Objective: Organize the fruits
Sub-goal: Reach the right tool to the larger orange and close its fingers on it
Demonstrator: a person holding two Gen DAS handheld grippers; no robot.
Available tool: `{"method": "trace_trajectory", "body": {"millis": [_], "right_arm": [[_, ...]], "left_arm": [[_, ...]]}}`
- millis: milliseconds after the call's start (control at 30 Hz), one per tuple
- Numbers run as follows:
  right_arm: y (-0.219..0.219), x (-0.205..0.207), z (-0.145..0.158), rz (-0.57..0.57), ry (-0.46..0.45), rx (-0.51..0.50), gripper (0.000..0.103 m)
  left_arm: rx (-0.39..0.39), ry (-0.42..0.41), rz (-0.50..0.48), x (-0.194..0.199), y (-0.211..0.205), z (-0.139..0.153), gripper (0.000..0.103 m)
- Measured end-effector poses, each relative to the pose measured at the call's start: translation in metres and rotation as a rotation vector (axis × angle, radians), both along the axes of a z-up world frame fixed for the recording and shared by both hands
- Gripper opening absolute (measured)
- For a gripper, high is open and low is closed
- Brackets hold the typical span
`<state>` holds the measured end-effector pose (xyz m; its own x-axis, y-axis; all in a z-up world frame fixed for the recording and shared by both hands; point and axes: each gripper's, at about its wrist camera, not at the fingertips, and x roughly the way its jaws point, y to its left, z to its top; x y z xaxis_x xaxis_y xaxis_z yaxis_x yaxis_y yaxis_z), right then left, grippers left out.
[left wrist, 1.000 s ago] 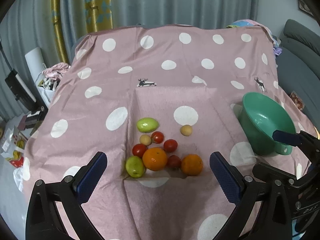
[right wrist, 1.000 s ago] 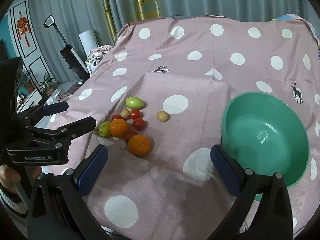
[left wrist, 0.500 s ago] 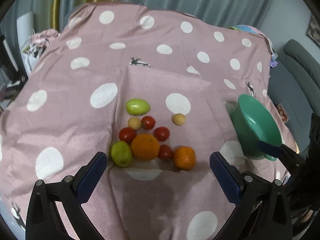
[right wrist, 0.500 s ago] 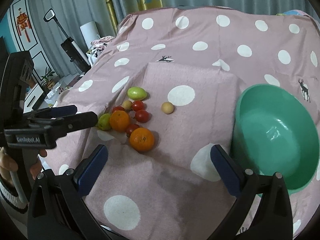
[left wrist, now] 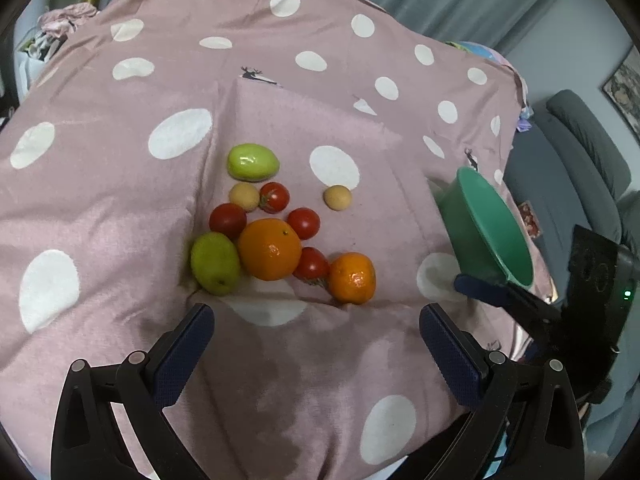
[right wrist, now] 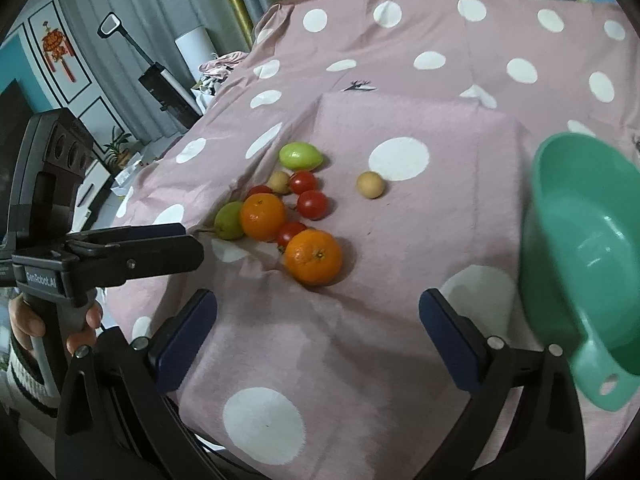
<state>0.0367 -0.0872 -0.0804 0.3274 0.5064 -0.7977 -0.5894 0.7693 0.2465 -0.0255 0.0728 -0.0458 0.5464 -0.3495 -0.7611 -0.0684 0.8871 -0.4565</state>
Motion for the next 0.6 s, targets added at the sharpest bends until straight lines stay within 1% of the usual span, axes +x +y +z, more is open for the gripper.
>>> {"method": "trace_trajectory", "body": {"millis": [133,200,433,500,533,567,600], "right_arm": [[0.001,0.005,-0.011,-0.005,0.041,0.021,0.098],[0.001,0.009,-0.016,-0.008,0.066,0.037,0.095],[0.002,0.025,-0.033,-0.021,0.15,0.108,0.087],[0.003,0.029,-0.036,-0.017,0.169,0.119,0.081],[0.004,0.029,-0.038,-0.011,0.176,0.124,0.08],[0.006,0.031,-0.04,-0.005,0.181,0.127,0.078],[0.007,0.032,-0.04,-0.002,0.185,0.127,0.076]], "left_arm": [[-0.044,0.002,-0.037,0.002,-0.004,-0.003,0.102],[-0.077,0.015,-0.055,0.006,-0.007,-0.007,0.102],[-0.144,0.059,-0.059,0.023,-0.013,-0.014,0.101],[-0.149,0.064,-0.062,0.028,-0.015,-0.014,0.1],[-0.146,0.064,-0.064,0.03,-0.016,-0.015,0.099],[-0.145,0.064,-0.067,0.032,-0.017,-0.015,0.097],[-0.148,0.068,-0.07,0.035,-0.017,-0.016,0.091]]}}
